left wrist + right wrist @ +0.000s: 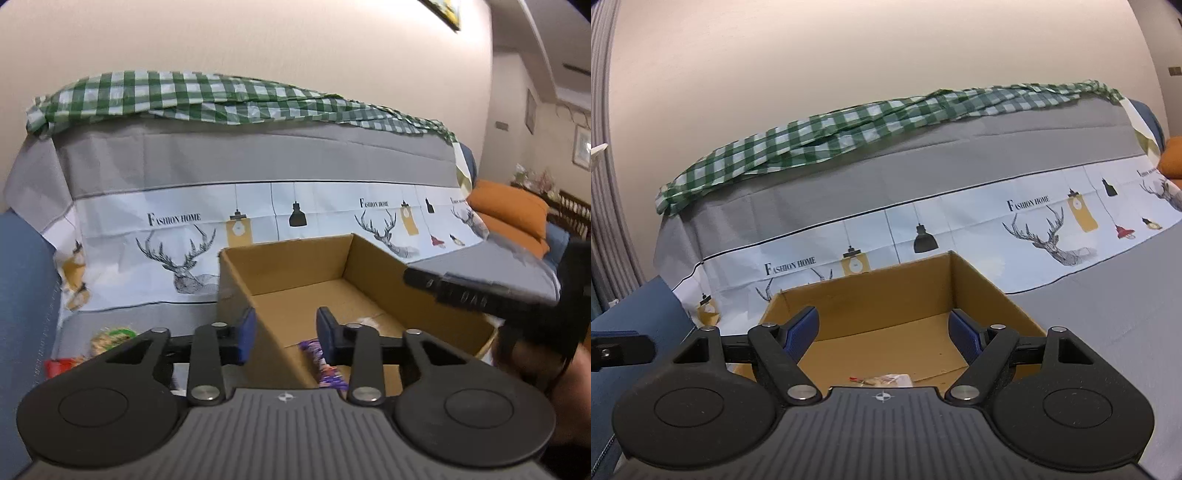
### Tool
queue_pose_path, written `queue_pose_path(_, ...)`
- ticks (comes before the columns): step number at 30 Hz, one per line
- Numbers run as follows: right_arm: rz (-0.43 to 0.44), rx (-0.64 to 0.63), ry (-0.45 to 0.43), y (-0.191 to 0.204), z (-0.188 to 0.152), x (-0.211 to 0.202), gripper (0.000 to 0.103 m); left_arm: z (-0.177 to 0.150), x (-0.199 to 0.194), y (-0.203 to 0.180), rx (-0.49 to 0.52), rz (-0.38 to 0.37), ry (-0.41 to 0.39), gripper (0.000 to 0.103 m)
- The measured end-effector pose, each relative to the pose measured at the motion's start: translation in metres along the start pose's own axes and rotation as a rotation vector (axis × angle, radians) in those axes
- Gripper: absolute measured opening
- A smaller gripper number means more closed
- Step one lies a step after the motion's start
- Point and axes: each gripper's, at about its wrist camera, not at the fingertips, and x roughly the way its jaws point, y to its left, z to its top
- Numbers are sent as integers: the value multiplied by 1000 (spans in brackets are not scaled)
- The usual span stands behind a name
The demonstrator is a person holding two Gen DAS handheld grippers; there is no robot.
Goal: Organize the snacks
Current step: 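Move both tools back toward the snack pile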
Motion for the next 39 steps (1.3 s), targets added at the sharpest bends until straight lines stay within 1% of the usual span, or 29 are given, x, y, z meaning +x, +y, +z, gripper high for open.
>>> queue_pose_path(5, -1, -19, 1, 7, 0, -8, 78, -28, -19, 23, 99, -31, 0, 33)
queue_pose_path(7, 2, -34, -1, 12, -1, -11, 78, -43, -20, 32, 102, -33, 17, 32)
queue_pose_path(8, 5, -42, -3, 15, -2, -13, 77, -54, -21, 38, 82, -31, 28, 33)
queue_pose_path(9, 7, -50, -2, 18, -2, -15, 77, -59, -20, 44, 41, -27, 44, 32)
queue_pose_path(11, 10, -64, 1, 25, -3, -16, 76, -58, -27, 55, -26, -11, 1, 32)
queue_pose_path(12, 15, -69, 2, 28, -3, -17, 76, -59, -29, 62, -66, -9, -6, 32)
queue_pose_path(14, 25, -78, 2, 35, -2, -19, 76, -61, -33, 76, -143, 25, -17, 32)
queue_pose_path(19, 51, -98, 4, 53, -1, -20, 74, -64, -44, 112, -338, 88, -76, 32)
queue_pose_path(22, 70, -107, 11, 62, -2, -20, 74, -62, -50, 123, -392, 97, -85, 32)
queue_pose_path(25, 93, -140, 19, 72, -5, -21, 74, -59, -50, 127, -403, 104, -77, 34)
queue_pose_path(28, 112, -189, 24, 80, -10, -20, 74, -60, -49, 127, -400, 109, -64, 39)
queue_pose_path(32, 118, -237, 44, 84, -21, -16, 74, -60, -44, 127, -390, 100, -38, 41)
queue_pose_path(35, 132, -226, 36, 85, -19, -17, 74, -61, -41, 127, -381, 105, -26, 44)
queue_pose_path(39, 147, -226, 31, 89, -20, -16, 74, -61, -39, 127, -384, 110, -18, 44)
